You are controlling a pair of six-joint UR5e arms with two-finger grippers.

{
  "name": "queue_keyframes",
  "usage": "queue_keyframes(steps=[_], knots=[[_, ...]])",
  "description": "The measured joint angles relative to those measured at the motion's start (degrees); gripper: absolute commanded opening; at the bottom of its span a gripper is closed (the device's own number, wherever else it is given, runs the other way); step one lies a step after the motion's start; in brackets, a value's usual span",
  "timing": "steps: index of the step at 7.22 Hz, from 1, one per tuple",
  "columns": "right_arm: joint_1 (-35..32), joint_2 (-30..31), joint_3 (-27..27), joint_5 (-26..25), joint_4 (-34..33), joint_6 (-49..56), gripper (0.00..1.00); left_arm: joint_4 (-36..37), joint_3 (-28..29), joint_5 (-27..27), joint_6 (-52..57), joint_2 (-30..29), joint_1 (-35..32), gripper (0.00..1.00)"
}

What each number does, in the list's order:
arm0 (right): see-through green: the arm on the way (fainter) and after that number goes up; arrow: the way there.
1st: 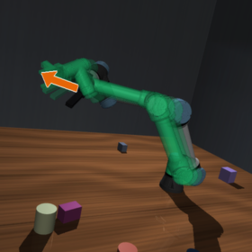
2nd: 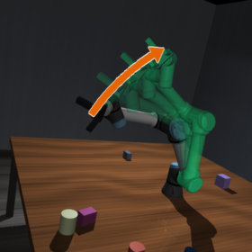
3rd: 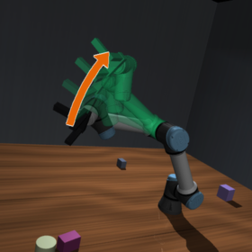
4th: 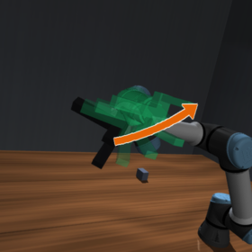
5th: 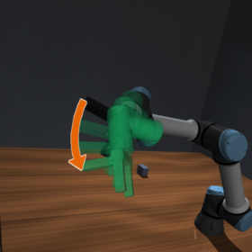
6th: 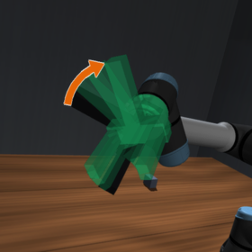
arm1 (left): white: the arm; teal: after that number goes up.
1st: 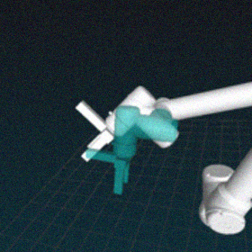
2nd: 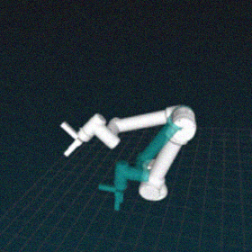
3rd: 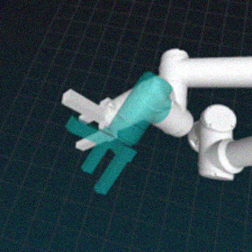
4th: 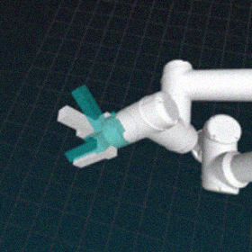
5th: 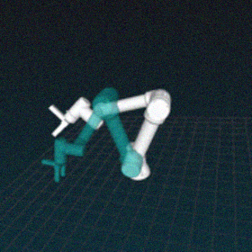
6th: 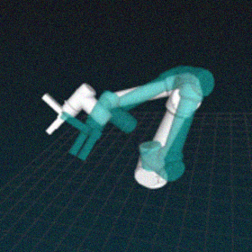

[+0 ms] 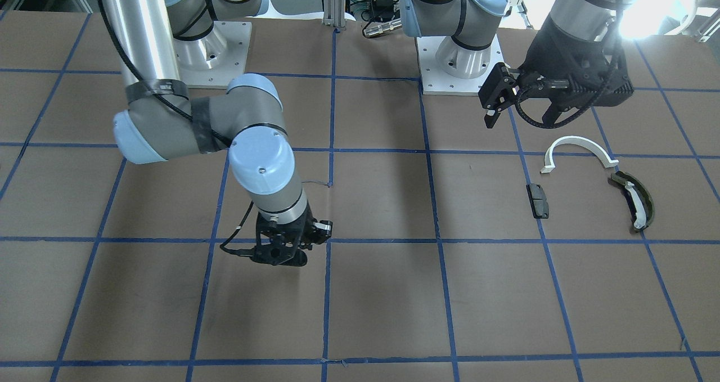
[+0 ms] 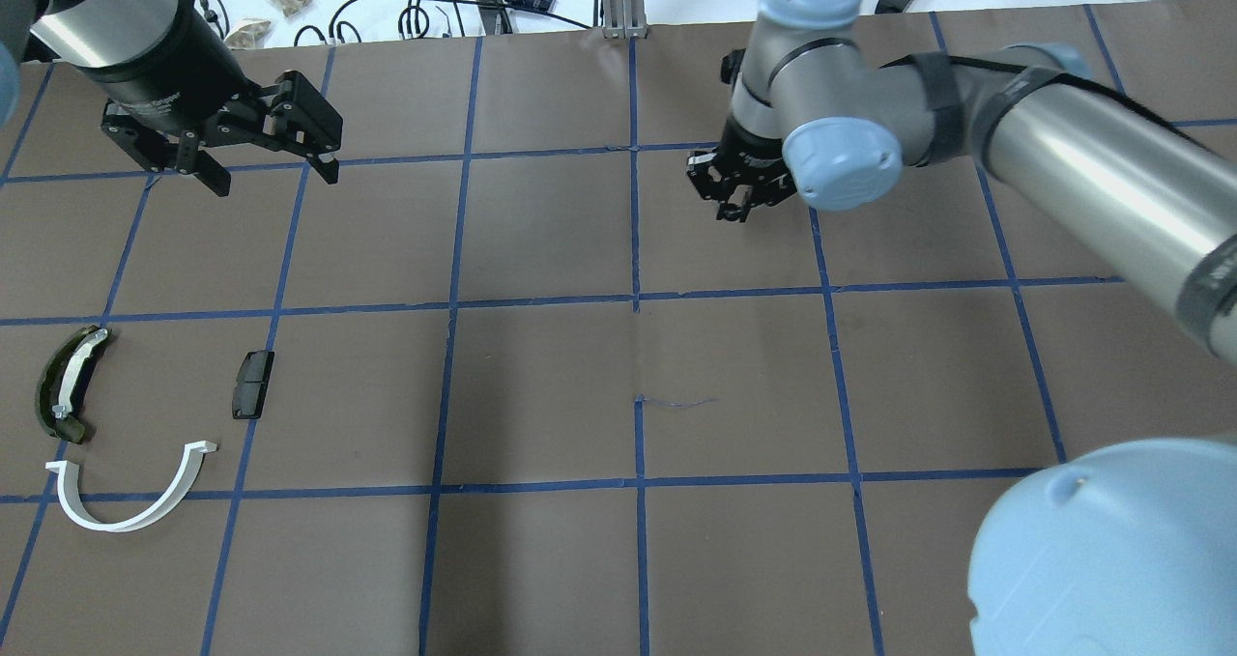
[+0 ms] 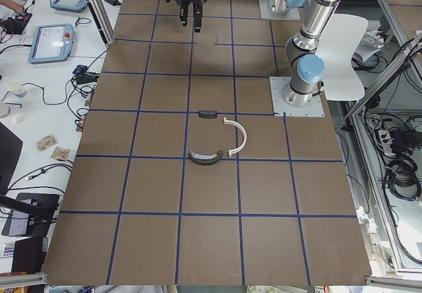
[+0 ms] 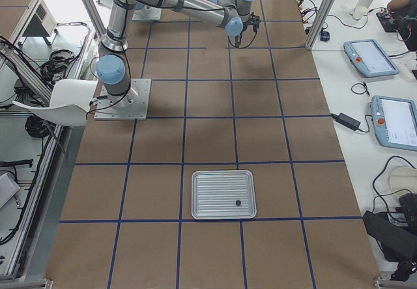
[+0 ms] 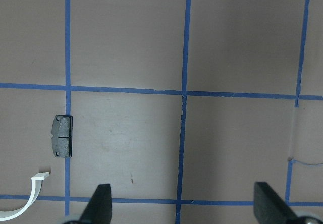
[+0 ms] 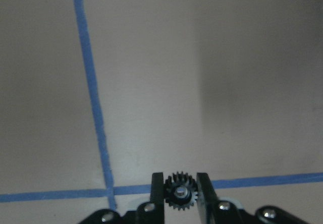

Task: Place bearing gear from tray to pile

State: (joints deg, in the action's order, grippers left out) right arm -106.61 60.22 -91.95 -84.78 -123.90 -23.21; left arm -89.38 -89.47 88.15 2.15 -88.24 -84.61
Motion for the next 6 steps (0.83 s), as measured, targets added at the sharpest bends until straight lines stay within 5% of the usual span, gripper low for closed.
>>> queue_keyframes(steps=[1,4,6], knots=[[-2.21,-1.7,-0.15,-0.49,-1.58,-2.12,0.99,0.0,0.01,0.0,0.0,0.0,-0.01,1.0],[-2.89,-2.65,0.48,-2.92,-1.7,-2.6,1.0,0.0,0.01,0.02,0.04,-0.05,0.0,1.0],[3.84,0.42,1.52,-4.45,1.1,3.61,1.0,0.02,0.46,-0.16,-0.7,-1.44,-0.26,1.0]])
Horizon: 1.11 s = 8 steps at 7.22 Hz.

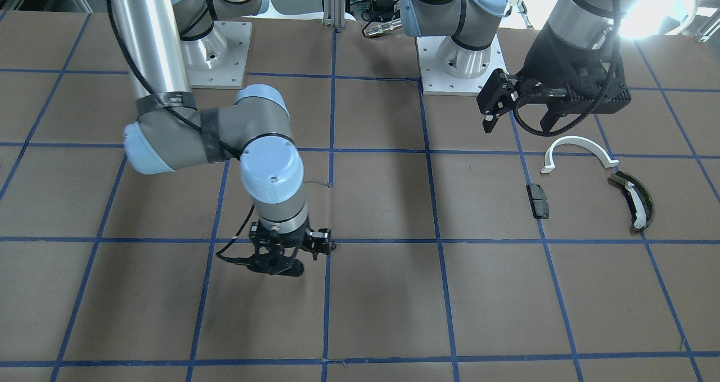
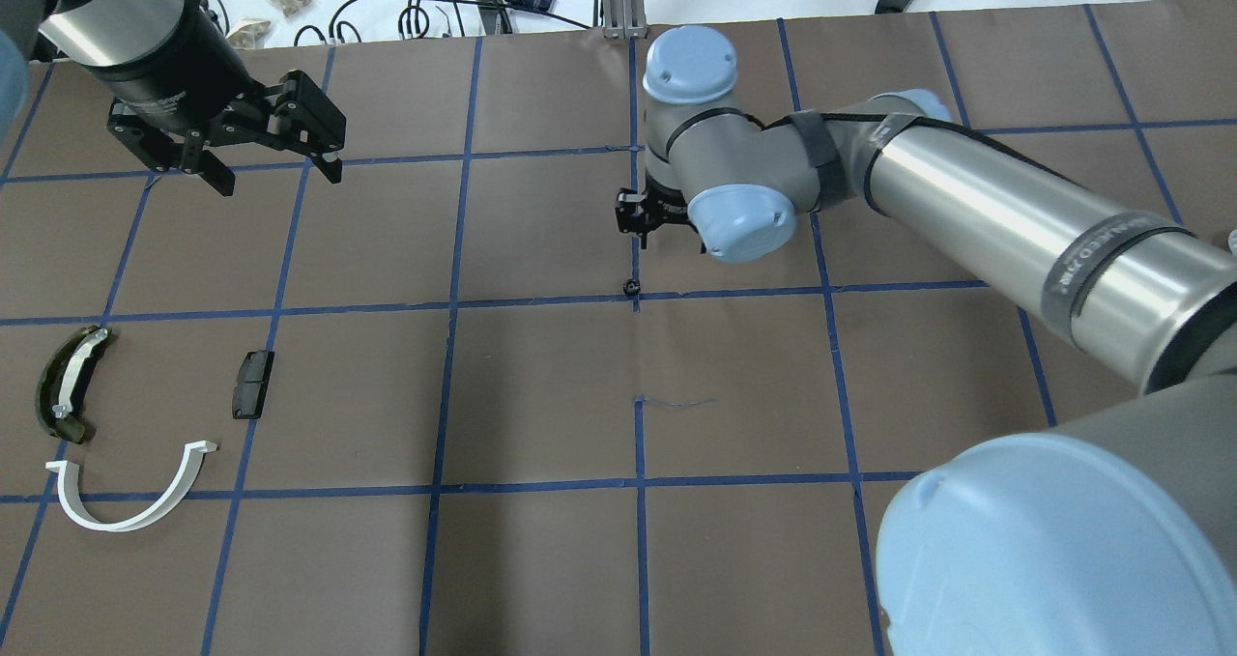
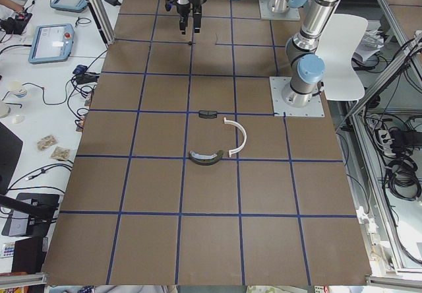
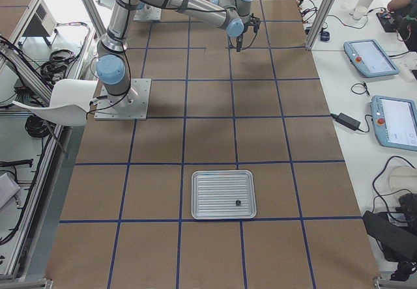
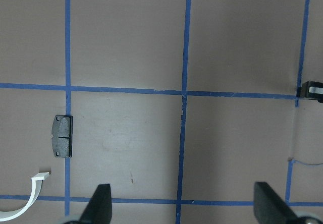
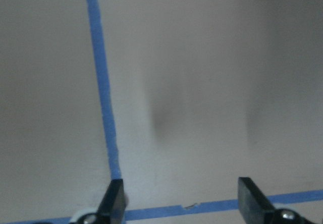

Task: Place bearing gear from tray to pile

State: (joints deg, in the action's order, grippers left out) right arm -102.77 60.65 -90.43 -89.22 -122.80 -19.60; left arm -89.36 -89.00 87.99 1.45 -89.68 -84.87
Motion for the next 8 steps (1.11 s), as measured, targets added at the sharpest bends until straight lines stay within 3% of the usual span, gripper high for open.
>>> queue_keyframes(steps=[2,4,5,8], knots=[[11.25,6.61,0.03,-0.43,4.69,12.12,1.0,3.61,-0.48,-3.49,-2.06,-3.37,-1.55,1.0],[25.24,10.98,0.0,-0.6,9.6,27.22,1.0,13.47,-2.09,-8.25,-9.0,-10.58,-8.19,1.0],[32.99,11.49,-0.03,-0.56,10.02,36.62,1.0,18.95,-2.43,-7.94,-13.09,-14.76,-12.45,1.0],[51.2,5.52,0.15,0.2,1.71,64.6,1.0,30.58,-2.19,-2.49,-19.68,-25.8,-21.11,1.0]])
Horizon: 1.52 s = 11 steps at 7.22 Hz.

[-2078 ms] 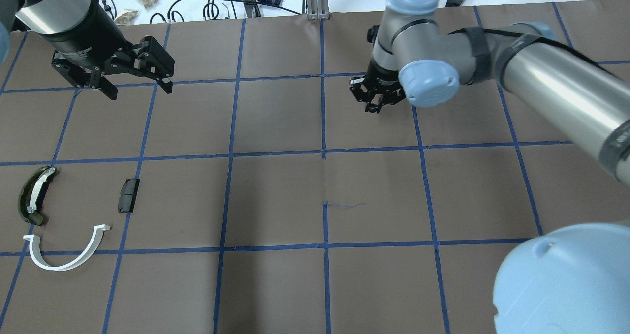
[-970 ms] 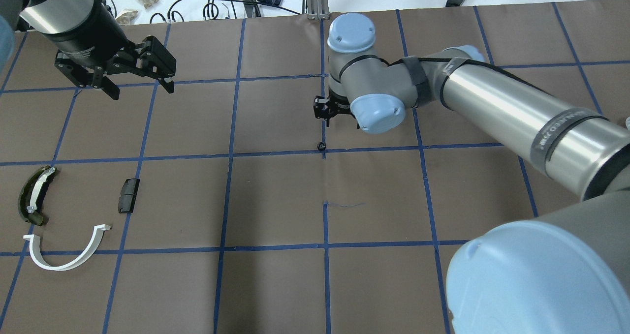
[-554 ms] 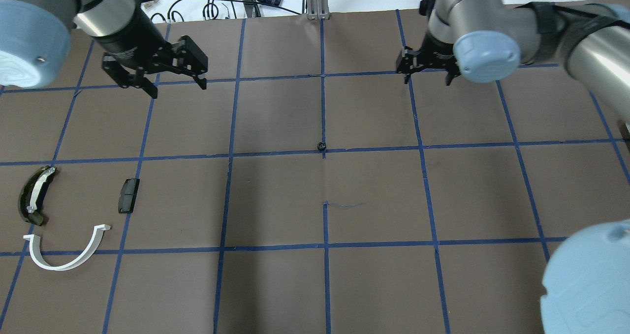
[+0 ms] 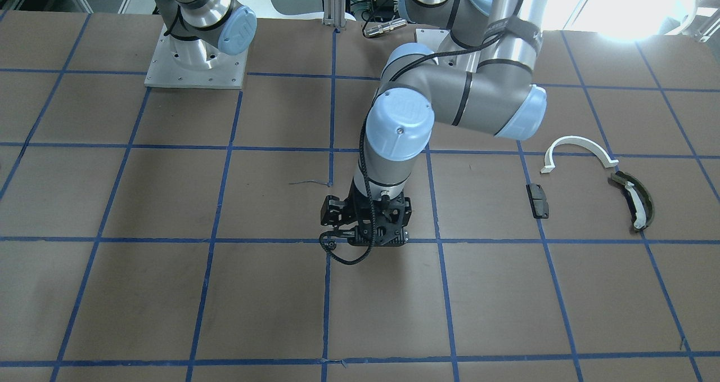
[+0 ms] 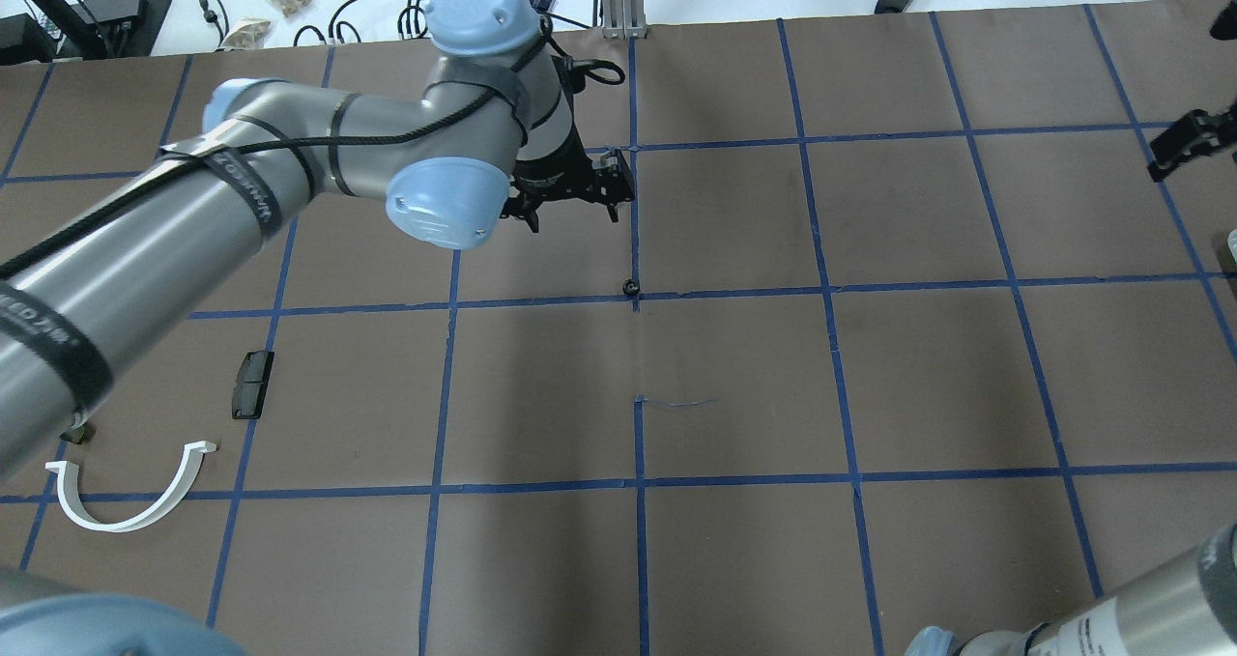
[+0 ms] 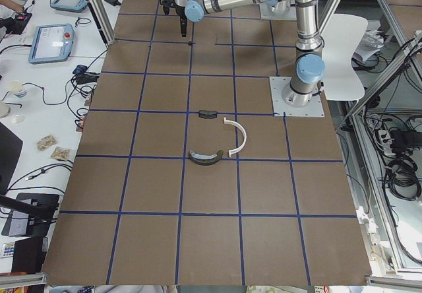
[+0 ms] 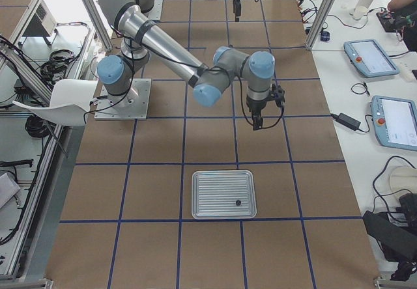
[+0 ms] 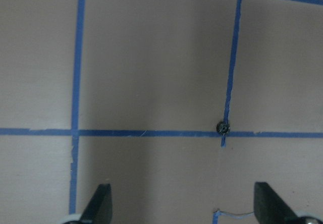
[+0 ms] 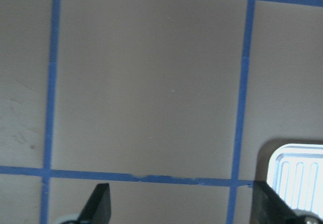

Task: Place bearing gear from tray to pile

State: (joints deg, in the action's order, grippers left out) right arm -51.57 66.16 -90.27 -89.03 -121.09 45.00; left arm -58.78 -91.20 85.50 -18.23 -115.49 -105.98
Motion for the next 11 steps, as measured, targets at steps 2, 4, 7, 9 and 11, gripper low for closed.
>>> queue_keyframes(steps=[2,4,7,9,11], knots=[[8.77,-6.86,1.93,0.62,-6.92,10.48,1.0,5.65,0.38,0.28,-2.62,-5.48,-2.58,1.0],[14.01,-12.95,6.39,2.76,-8.63,18.54,0.94,10.9,0.03,0.9,-4.1,-9.51,-4.38,1.0],[15.25,-16.71,8.96,3.37,-8.11,21.49,0.71,11.31,-0.99,5.52,-4.68,-10.21,-6.55,1.0],[15.91,-17.06,9.05,3.3,-7.49,22.42,0.7,10.84,-3.17,6.11,-4.25,-9.45,-6.69,0.95],[16.76,-17.4,9.15,3.27,-7.42,23.09,0.49,10.96,-3.84,6.12,-3.97,-9.19,-6.74,0.75]])
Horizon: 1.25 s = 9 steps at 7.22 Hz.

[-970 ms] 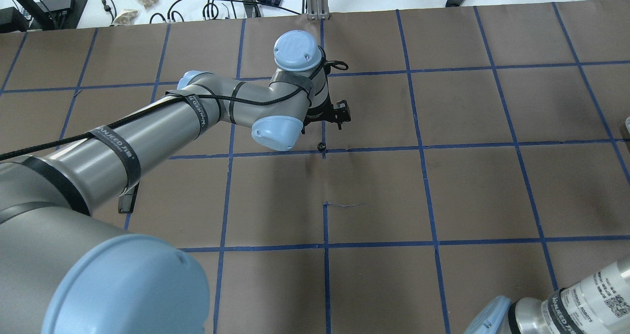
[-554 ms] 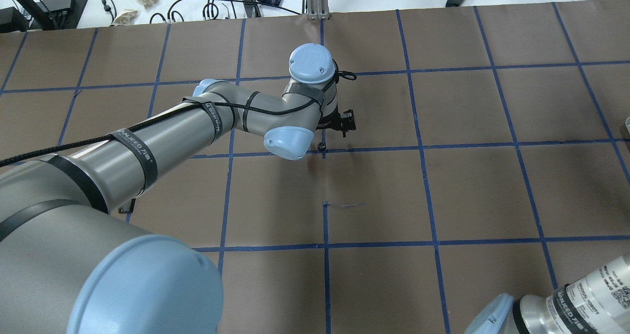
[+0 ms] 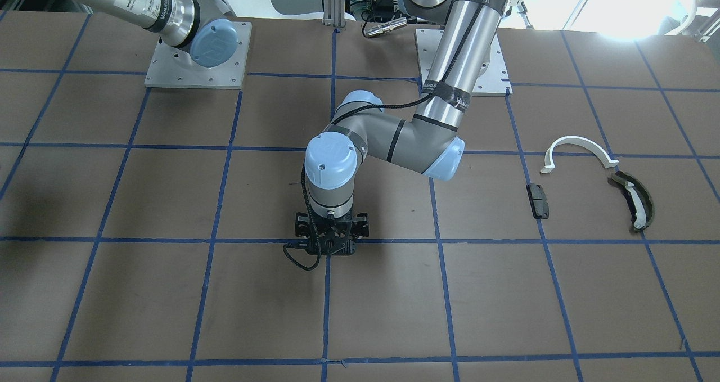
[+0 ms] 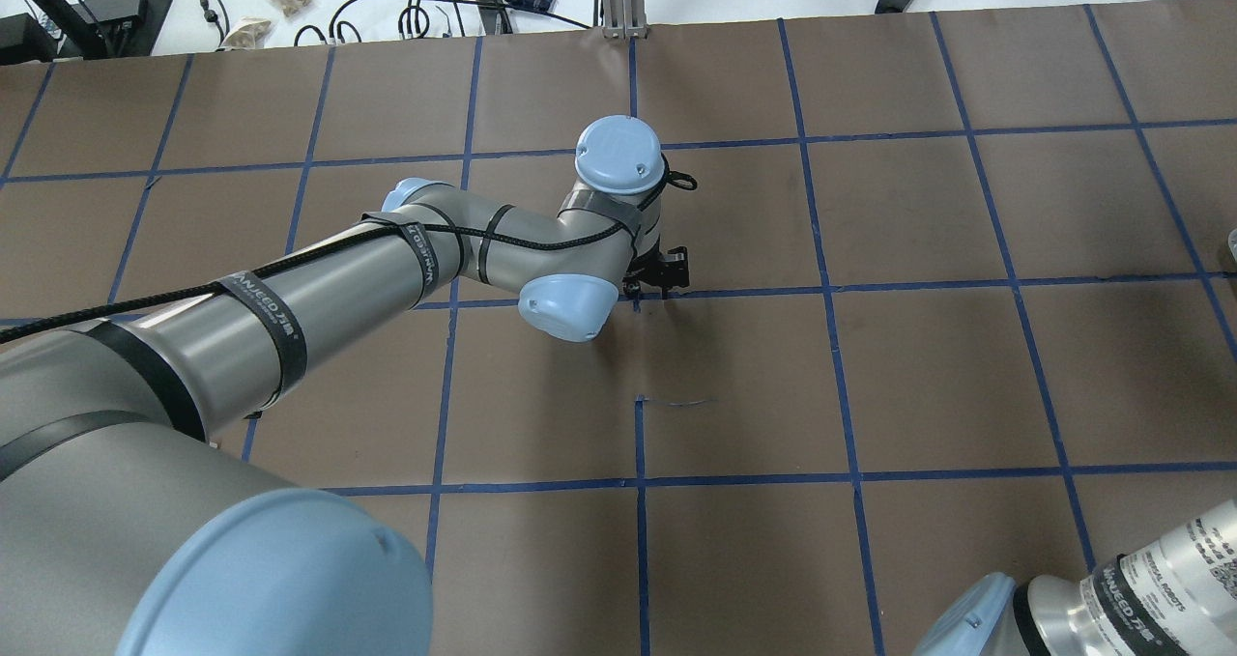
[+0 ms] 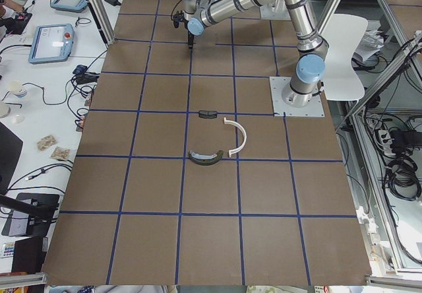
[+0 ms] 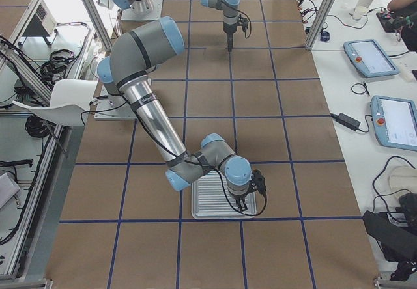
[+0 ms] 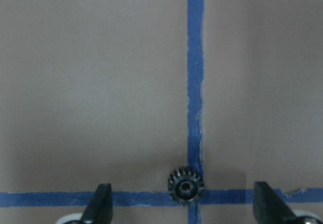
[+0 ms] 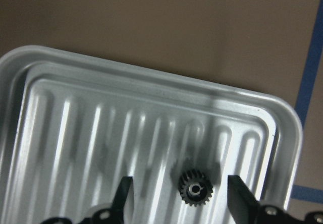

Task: Place bearing gear from tray to pile

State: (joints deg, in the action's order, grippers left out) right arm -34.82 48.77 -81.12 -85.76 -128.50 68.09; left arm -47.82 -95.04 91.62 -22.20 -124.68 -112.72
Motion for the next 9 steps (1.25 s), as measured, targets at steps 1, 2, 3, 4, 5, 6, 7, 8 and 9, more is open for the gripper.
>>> queue_keyframes(steps=[1,2,3,4,5,6,7,8,9], knots=[[0.13,-0.12,-0.01,-0.01,0.02,0.07,0.18,0.08,0.47,-0.07,-0.16,-0.13,0.01,0.75],[0.15,-0.14,-0.09,0.0,0.08,0.1,0.0,0.18,0.98,-0.11,-0.24,-0.4,0.03,0.71],[0.18,-0.16,-0.19,0.05,0.14,0.13,0.0,0.26,1.55,-0.04,-0.11,-0.79,0.03,0.61],[0.19,-0.14,-0.2,0.11,0.18,0.19,0.0,0.24,1.93,0.13,-0.04,-0.88,0.07,0.43],[0.19,0.11,-0.08,0.1,0.69,0.16,0.0,0.13,1.97,0.11,-0.01,-0.7,0.1,0.11],[0.07,1.23,0.16,0.06,2.44,-0.14,0.0,-0.01,1.97,-0.05,-0.06,-0.58,0.14,0.03],[-0.4,3.79,0.21,0.1,5.76,-0.67,0.0,-0.14,1.84,-0.18,-0.17,-0.55,0.18,0.03],[-1.69,7.81,0.12,0.21,10.9,-2.31,0.0,-0.2,1.67,-0.36,-0.27,-0.5,0.2,0.0],[-4.26,12.18,0.01,0.28,16.83,-5.95,0.0,-0.31,1.68,-0.53,-0.31,-0.44,0.29,0.0]])
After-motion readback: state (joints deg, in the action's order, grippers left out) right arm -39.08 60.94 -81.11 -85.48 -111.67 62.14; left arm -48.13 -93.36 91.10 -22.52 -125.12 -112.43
